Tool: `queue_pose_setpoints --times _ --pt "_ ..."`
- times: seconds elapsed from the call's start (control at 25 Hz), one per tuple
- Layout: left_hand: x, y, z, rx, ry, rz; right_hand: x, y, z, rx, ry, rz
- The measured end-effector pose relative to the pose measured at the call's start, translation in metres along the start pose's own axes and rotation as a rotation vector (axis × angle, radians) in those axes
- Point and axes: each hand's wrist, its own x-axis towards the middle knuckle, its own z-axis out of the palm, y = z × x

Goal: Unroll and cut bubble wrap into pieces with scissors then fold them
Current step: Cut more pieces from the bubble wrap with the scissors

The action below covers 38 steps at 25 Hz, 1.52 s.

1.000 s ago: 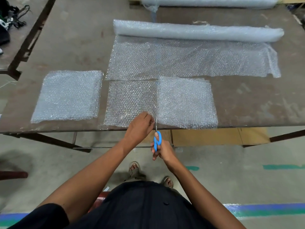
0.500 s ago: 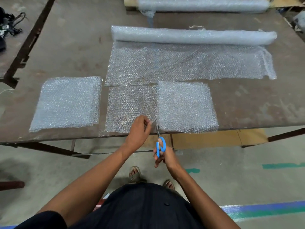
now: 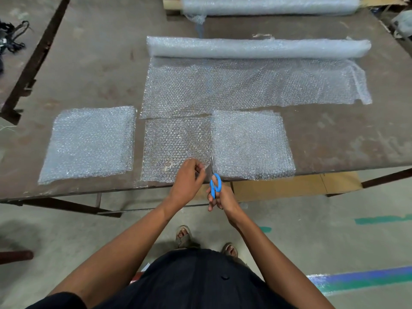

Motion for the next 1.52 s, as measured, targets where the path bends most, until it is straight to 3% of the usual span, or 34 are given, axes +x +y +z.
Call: queue_pose_setpoints --times 0.28,0.76,1.2,1.52 --pt "0.007 0.003 -0.005 -0.021 -0.05 -0.05 0.001 0.007 0.004 -0.006 0.016 -0.044" --pt "0.011 0.006 -0.011 -0.068 0.051 -0.13 0.01 -0.032 0.006 0.111 -0.029 0.102" --pt "0.013 0.002 -0.013 -0.077 0.051 -0.159 0.03 -0.035 0.0 0.086 0.013 -0.012" --pt "0.012 -0.002 -0.011 -0.217 0.137 -0.288 0.029 -0.047 0.001 0.079 -0.042 0.084"
